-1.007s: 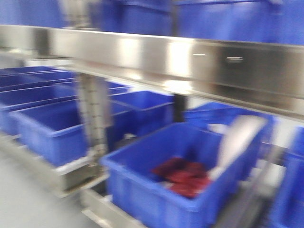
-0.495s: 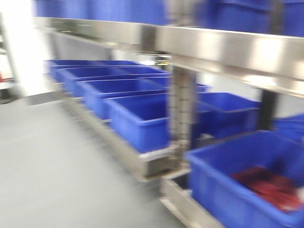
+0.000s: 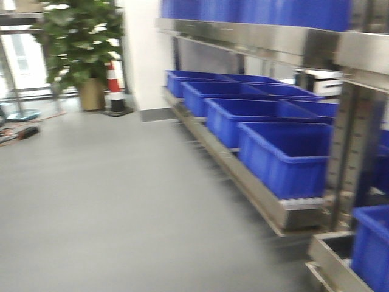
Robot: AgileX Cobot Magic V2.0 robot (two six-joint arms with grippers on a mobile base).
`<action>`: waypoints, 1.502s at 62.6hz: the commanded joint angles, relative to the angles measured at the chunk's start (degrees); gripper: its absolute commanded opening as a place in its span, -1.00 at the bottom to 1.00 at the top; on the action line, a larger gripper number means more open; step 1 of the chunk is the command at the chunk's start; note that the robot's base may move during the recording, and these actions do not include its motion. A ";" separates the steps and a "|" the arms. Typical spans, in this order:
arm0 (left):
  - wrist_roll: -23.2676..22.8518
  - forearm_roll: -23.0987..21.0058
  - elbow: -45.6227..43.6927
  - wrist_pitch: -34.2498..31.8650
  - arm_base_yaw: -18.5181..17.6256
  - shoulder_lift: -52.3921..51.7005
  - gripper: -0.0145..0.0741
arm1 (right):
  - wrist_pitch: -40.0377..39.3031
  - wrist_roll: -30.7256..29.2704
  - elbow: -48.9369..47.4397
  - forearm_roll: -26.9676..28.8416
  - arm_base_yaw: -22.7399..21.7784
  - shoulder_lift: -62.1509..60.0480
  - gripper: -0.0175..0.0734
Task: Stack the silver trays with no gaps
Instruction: 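Hold the tray in both grippers while the base drives to another shelf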
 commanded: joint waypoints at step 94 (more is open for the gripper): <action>1.35 3.23 -1.37 0.14 -0.36 -1.90 -0.78 | -1.46 -1.85 -1.63 -3.54 -0.05 -2.07 -0.49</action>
